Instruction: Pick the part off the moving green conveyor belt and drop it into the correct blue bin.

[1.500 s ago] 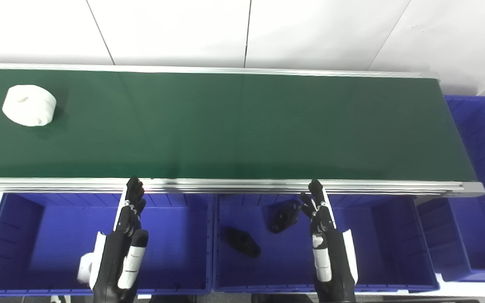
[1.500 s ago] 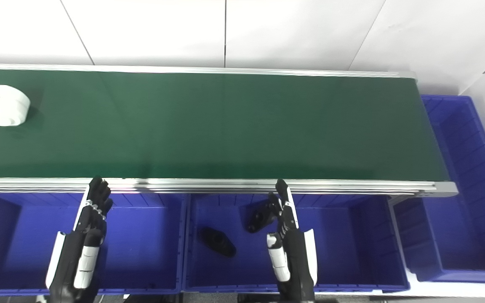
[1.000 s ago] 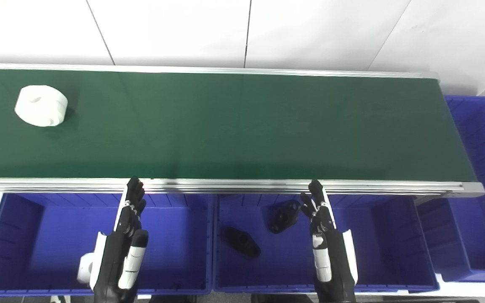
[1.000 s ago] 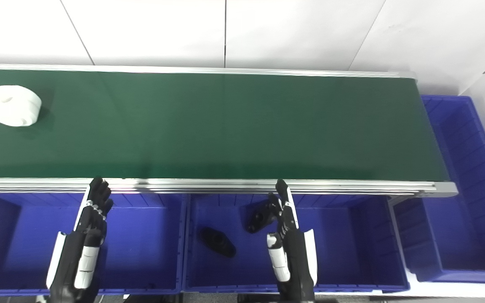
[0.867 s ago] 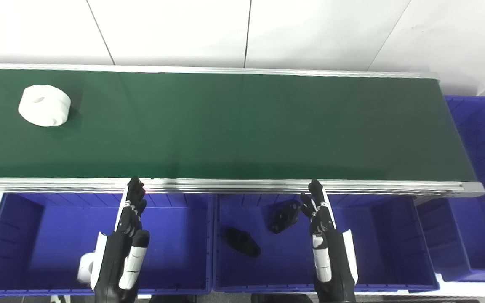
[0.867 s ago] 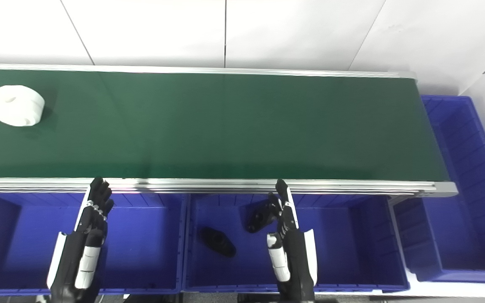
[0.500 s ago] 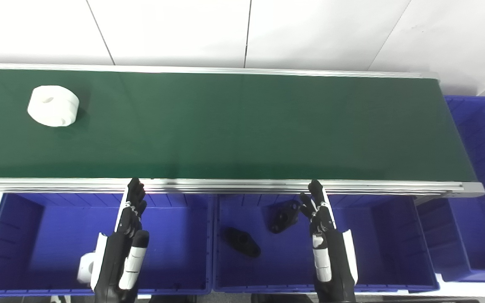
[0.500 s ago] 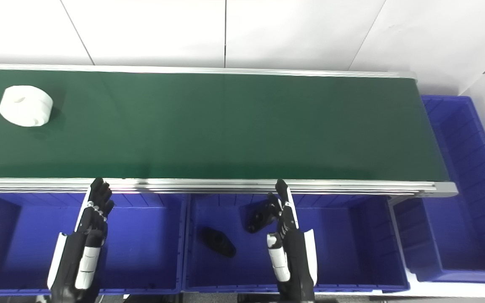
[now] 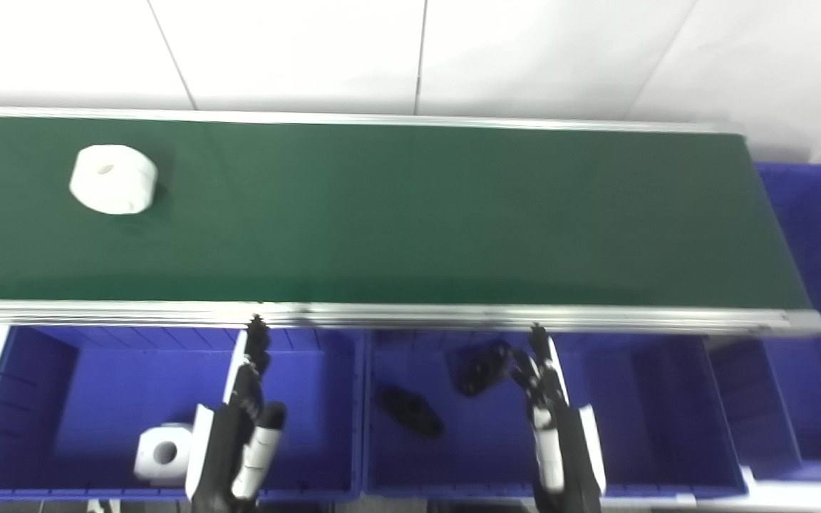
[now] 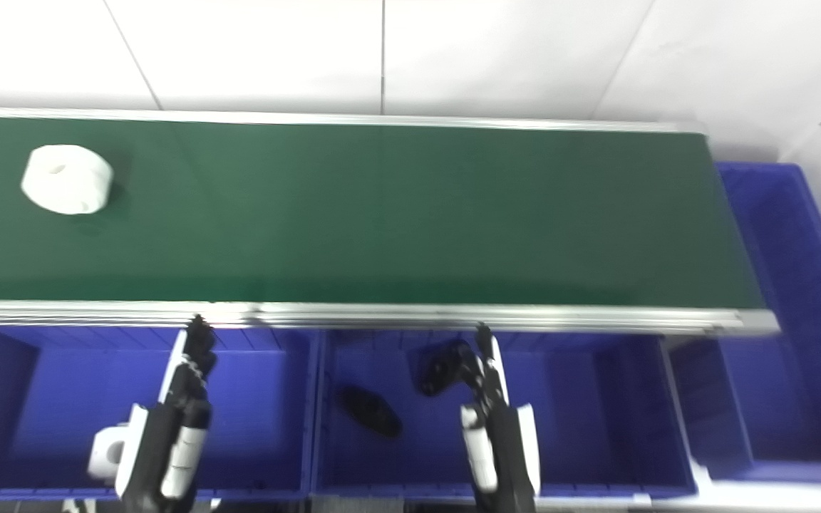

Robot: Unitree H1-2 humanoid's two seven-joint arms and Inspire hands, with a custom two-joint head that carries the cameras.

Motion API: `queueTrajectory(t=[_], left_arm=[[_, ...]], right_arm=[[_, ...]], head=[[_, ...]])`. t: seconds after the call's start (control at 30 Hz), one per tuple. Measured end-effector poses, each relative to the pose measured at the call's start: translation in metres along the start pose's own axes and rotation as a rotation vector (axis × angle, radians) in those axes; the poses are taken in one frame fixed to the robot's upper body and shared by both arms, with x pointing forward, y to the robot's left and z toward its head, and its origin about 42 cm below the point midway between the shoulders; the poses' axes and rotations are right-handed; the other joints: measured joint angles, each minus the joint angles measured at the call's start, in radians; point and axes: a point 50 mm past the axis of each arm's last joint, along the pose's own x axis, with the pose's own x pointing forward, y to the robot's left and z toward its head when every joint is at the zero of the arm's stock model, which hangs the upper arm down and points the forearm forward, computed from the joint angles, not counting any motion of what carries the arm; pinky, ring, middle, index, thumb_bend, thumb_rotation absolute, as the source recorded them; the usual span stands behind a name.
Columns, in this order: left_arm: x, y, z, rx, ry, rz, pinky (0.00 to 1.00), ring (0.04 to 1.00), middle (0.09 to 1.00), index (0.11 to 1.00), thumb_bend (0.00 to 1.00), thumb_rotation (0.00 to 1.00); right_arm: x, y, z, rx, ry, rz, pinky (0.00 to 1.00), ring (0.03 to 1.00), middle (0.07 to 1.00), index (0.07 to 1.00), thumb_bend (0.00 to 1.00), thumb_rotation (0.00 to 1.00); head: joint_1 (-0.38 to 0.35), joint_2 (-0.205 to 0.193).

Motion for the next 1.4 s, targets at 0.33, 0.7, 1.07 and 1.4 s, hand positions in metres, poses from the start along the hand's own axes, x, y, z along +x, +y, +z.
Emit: queueTrajectory(t=[0.33, 0.7, 1.07, 1.4], left_arm=[[0.003, -0.019, -0.006, 0.027, 0.003, -0.008, 0.90, 0.947, 0.983, 1.000, 0.63, 0.96], [0.010, -0.028, -0.008, 0.070, -0.022, 0.000, 0.72, 0.872, 0.928, 1.000, 0.62, 0.98], [0.009, -0.030, -0.009, 0.081, -0.026, -0.003, 0.66, 0.853, 0.915, 1.000, 0.64, 0.96], [0.018, -0.025, 0.008, 0.157, -0.138, -0.014, 0.61, 0.812, 0.885, 0.978, 0.69, 0.81]], right_arm=[[0.005, -0.018, -0.010, -0.005, -0.008, 0.027, 1.00, 1.000, 1.000, 1.000, 0.80, 1.00], [0.005, -0.026, -0.017, 0.028, -0.001, 0.022, 1.00, 1.000, 1.000, 1.000, 0.77, 1.00], [0.006, -0.025, -0.020, 0.038, 0.002, 0.017, 1.00, 1.000, 1.000, 1.000, 0.75, 1.00], [0.006, -0.023, -0.024, 0.038, 0.012, 0.039, 1.00, 1.000, 1.000, 1.000, 0.72, 1.00]], head=[[0.112, -0.069], [0.180, -0.065], [0.169, -0.074], [0.152, -0.081]])
